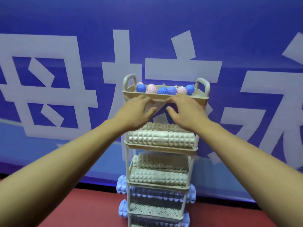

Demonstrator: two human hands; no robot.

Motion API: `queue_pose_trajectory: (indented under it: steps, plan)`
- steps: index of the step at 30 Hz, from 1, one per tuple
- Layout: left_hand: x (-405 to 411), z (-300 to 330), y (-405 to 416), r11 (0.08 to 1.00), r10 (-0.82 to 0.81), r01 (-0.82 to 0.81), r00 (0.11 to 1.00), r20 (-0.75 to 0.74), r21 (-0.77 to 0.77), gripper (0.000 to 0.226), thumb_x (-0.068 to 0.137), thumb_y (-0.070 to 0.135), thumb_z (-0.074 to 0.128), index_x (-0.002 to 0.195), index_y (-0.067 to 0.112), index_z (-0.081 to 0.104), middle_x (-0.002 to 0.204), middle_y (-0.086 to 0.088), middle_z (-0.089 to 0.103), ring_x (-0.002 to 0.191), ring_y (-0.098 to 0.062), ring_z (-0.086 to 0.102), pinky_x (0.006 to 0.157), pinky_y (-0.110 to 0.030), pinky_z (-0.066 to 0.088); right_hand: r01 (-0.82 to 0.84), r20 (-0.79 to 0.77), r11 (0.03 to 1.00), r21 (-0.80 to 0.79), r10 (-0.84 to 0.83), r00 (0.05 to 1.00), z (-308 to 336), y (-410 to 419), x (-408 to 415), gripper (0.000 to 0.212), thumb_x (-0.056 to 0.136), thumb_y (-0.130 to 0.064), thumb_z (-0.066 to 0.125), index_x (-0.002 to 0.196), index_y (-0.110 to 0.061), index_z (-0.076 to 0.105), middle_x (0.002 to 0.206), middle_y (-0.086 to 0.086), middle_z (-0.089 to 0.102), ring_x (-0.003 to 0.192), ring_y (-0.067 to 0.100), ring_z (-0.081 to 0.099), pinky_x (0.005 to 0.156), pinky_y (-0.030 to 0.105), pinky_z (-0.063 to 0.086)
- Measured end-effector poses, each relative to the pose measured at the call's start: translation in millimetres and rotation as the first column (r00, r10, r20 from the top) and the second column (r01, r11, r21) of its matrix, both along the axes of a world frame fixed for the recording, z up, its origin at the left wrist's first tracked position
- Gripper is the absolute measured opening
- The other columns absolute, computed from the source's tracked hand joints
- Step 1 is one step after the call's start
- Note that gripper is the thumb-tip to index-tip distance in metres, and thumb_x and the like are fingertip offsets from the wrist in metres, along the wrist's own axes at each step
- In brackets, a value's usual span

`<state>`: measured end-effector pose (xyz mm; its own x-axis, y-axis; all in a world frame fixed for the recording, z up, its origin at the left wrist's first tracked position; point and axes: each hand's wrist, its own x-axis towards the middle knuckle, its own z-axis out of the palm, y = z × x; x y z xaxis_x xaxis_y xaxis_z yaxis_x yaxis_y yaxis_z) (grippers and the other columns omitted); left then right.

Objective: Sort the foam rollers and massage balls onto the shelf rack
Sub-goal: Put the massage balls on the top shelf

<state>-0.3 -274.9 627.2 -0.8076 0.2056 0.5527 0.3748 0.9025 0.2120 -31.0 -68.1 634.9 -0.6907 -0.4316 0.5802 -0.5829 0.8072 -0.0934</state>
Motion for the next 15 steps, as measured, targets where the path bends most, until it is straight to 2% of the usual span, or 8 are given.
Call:
queue_pose_trajectory:
  steps: [2,4,6,8,11,15]
  plan:
    - [22,-28,5,1.0,-0.011,0.014,0.99,0.143,-0.025,0.041,0.1,0.047,0.048,0.133,0.024,0.057,0.136,0.001,0.056,0.12,-0.019,0.055,0.1,-0.04,0.045,-0.006,0.091,1.0,0.03,0.003,0.996,-27,-1,22,0.033,0.096,-0.039,0.052,0.127,-0.029,0.059,0.125,-0.006,0.062,0.115,0.018,0.057,0.093,0.042,0.05]
    - [37,-61,8,0.997,-0.01,0.034,0.944,0.33,-0.067,0.042,0.099,0.045,0.05,0.134,0.022,0.057,0.139,-0.002,0.056,0.126,-0.022,0.052,0.103,-0.039,0.043,0.003,0.285,0.994,0.108,-0.033,0.958,-61,1,36,0.035,0.096,-0.042,0.053,0.129,-0.03,0.057,0.128,-0.005,0.062,0.116,0.019,0.059,0.094,0.04,0.05]
    - [45,-101,9,0.993,0.011,0.053,0.847,0.532,-0.105,0.045,0.099,0.044,0.052,0.136,0.02,0.055,0.141,-0.003,0.056,0.127,-0.024,0.053,0.103,-0.036,0.042,-0.016,0.493,0.975,0.221,-0.098,0.865,-98,4,46,0.043,0.095,-0.045,0.056,0.134,-0.027,0.055,0.132,-0.001,0.062,0.119,0.023,0.059,0.098,0.04,0.048]
    - [52,-145,9,0.986,0.042,0.085,0.712,0.701,-0.146,0.047,0.099,0.045,0.051,0.137,0.017,0.056,0.141,-0.004,0.056,0.126,-0.025,0.053,0.105,-0.037,0.042,-0.069,0.648,0.945,0.321,-0.166,0.743,-139,7,56,0.051,0.096,-0.046,0.057,0.14,-0.022,0.051,0.139,0.002,0.058,0.124,0.024,0.056,0.103,0.038,0.045]
    - [62,-213,12,0.98,0.047,0.133,0.569,0.821,-0.149,0.042,0.097,0.043,0.053,0.122,0.013,0.066,0.129,-0.006,0.065,0.113,-0.025,0.06,0.101,-0.04,0.046,-0.112,0.76,0.921,0.374,-0.235,0.606,-207,15,69,0.053,0.096,-0.043,0.059,0.142,-0.016,0.05,0.142,0.005,0.055,0.126,0.026,0.055,0.104,0.034,0.043]
    - [77,-311,20,0.981,0.075,0.134,0.387,0.919,-0.137,0.037,0.097,0.044,0.055,0.114,0.014,0.069,0.121,-0.005,0.069,0.112,-0.025,0.061,0.101,-0.037,0.046,-0.124,0.845,0.913,0.389,-0.3,0.442,-312,30,87,0.056,0.093,-0.043,0.062,0.141,-0.016,0.052,0.142,0.007,0.056,0.124,0.027,0.055,0.105,0.032,0.043]
